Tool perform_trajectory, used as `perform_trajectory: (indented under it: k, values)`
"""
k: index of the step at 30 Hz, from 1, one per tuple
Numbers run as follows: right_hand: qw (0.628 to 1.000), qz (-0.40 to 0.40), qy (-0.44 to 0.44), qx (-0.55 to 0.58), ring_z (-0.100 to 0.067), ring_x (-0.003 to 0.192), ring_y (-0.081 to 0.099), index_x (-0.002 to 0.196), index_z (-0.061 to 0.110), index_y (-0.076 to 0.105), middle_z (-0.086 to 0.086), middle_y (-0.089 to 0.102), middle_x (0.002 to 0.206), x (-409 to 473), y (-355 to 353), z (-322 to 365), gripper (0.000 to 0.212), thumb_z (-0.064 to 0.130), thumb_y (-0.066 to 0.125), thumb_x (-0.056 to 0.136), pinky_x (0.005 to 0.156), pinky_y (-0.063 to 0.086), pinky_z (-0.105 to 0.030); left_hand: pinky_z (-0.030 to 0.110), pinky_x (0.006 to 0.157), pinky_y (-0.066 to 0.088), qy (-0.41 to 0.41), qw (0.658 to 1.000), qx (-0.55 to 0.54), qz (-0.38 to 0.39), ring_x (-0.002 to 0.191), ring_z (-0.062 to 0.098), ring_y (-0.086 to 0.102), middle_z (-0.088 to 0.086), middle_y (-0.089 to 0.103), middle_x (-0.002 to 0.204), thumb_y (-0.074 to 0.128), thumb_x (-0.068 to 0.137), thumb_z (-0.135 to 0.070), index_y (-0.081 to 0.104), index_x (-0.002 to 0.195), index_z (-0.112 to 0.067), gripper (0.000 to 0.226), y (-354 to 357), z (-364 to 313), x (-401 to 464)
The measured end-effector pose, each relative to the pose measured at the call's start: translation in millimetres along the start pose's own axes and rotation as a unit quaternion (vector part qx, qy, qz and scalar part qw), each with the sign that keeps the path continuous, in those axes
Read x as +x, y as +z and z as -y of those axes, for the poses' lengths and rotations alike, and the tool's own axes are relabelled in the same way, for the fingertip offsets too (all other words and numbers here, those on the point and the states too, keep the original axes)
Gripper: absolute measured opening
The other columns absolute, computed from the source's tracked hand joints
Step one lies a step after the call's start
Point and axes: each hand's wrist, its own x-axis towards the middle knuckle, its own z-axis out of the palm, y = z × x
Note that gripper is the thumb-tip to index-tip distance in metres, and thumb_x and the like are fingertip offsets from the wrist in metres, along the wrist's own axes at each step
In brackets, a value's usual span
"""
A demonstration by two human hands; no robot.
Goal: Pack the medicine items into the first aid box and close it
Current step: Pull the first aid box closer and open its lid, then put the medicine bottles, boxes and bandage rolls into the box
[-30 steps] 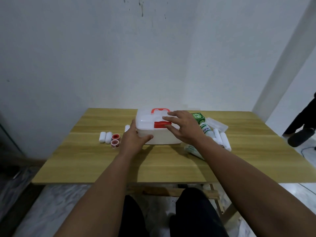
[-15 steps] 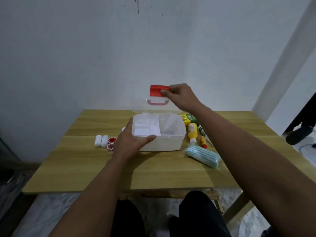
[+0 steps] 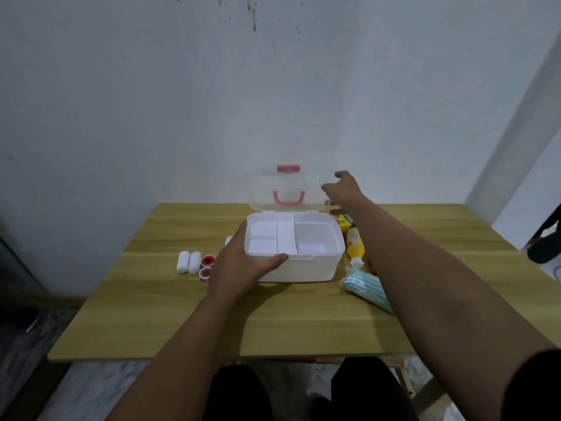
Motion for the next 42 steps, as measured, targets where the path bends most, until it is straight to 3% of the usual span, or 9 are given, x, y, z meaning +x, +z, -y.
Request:
perform_trajectory:
  k: [5, 8, 12, 15, 23, 26, 32, 38, 42]
  values:
    - [1.000, 0.006, 0.019, -0.018, -0.031, 0.089, 0.069, 0.144, 0.013, 0.053, -0.019, 0.064, 0.125, -0.9, -12.4, -25.2, 0.052, 0.004, 0.057, 0.093, 0.056, 0.055, -0.031, 0.033, 0.087, 0.048, -0.004, 1.000, 0.000, 0.007, 0.114, 0.004, 0.050, -0.028, 0.054, 0.123, 0.084, 0.065, -0.072, 0.038, 0.148, -0.053, 0.096, 0.9, 1.0, 1.8]
    - [0.979, -0.024, -0.068, -0.191, -0.030, 0.108, 0.065, 0.128, 0.013, 0.069, -0.012, 0.064, 0.131, 0.7, -26.1, -36.8, 0.043, 0.004, 0.055, 0.088, 0.080, 0.053, -0.033, 0.032, 0.087, 0.048, 0.000, 1.000, 0.006, 0.004, 0.114, 0.004, 0.049, -0.029, 0.053, 0.124, 0.083, 0.066, -0.071, 0.038, 0.149, -0.050, 0.097, 1.7, 2.2, 2.7]
    - [0.927, 0.080, -0.070, -0.360, -0.031, 0.133, 0.053, 0.144, 0.019, 0.057, -0.009, 0.053, 0.149, 4.8, -36.8, -50.9, 0.055, 0.014, 0.059, 0.089, 0.103, 0.049, -0.040, 0.032, 0.088, 0.050, 0.005, 1.000, -0.002, -0.003, 0.115, 0.005, 0.054, -0.028, 0.058, 0.125, 0.083, 0.066, -0.070, 0.040, 0.148, -0.051, 0.094, 2.0, 2.1, 1.9]
    - [0.903, 0.135, -0.063, -0.404, -0.033, 0.138, 0.048, 0.152, 0.022, 0.048, -0.009, 0.046, 0.156, 11.6, -38.7, -57.5, 0.065, 0.013, 0.058, 0.088, 0.107, 0.047, -0.043, 0.033, 0.088, 0.051, 0.008, 1.000, -0.002, -0.004, 0.117, 0.007, 0.056, -0.023, 0.061, 0.130, 0.082, 0.066, -0.071, 0.040, 0.149, -0.050, 0.095, 3.5, 3.3, 2.0]
    - [0.830, 0.146, -0.111, -0.526, -0.030, 0.138, 0.049, 0.154, 0.033, 0.042, -0.003, 0.048, 0.154, 20.9, -44.2, -59.4, 0.072, 0.019, 0.072, 0.090, 0.105, 0.047, -0.048, 0.033, 0.089, 0.052, 0.009, 1.000, -0.002, 0.005, 0.120, 0.008, 0.053, -0.021, 0.058, 0.133, 0.082, 0.066, -0.073, 0.038, 0.151, -0.047, 0.099, 5.4, 7.6, 2.6]
    - [0.838, 0.141, -0.117, -0.515, -0.030, 0.134, 0.052, 0.151, 0.033, 0.046, -0.004, 0.053, 0.149, 21.7, -47.7, -59.1, 0.078, 0.035, 0.083, 0.082, 0.102, 0.048, -0.045, 0.031, 0.086, 0.049, 0.010, 1.000, 0.001, 0.006, 0.119, 0.006, 0.051, -0.024, 0.055, 0.129, 0.083, 0.068, -0.070, 0.038, 0.151, -0.046, 0.098, 6.3, 6.9, 2.9]
    - [0.856, 0.123, -0.105, -0.491, -0.031, 0.128, 0.055, 0.148, 0.026, 0.050, -0.007, 0.054, 0.145, 13.9, -66.0, -46.3, 0.074, 0.028, 0.080, 0.081, 0.101, 0.053, -0.047, 0.043, 0.097, 0.055, -0.002, 1.000, 0.006, 0.004, 0.127, 0.014, 0.055, -0.017, 0.059, 0.139, 0.080, 0.063, -0.077, 0.037, 0.153, -0.046, 0.104, 6.1, 6.8, 3.7]
    - [0.872, 0.072, -0.134, -0.466, -0.031, 0.118, 0.061, 0.143, 0.015, 0.058, -0.012, 0.062, 0.137, -1.9, -98.0, 0.3, 0.068, 0.024, 0.083, 0.080, 0.092, 0.054, -0.038, 0.041, 0.097, 0.055, -0.010, 1.000, -0.005, 0.018, 0.129, 0.016, 0.055, -0.015, 0.059, 0.141, 0.083, 0.063, -0.074, 0.038, 0.153, -0.046, 0.104, 3.1, 3.2, 3.0]
    - [0.903, 0.105, -0.153, -0.388, -0.028, 0.105, 0.066, 0.141, 0.017, 0.061, -0.009, 0.068, 0.129, -22.1, -101.5, 41.9, 0.071, 0.025, 0.089, 0.076, 0.082, 0.061, -0.040, 0.038, 0.095, 0.052, -0.020, 1.000, -0.007, 0.019, 0.130, 0.018, 0.054, -0.013, 0.059, 0.143, 0.085, 0.064, -0.071, 0.037, 0.154, -0.044, 0.105, 2.9, 1.4, 3.2]
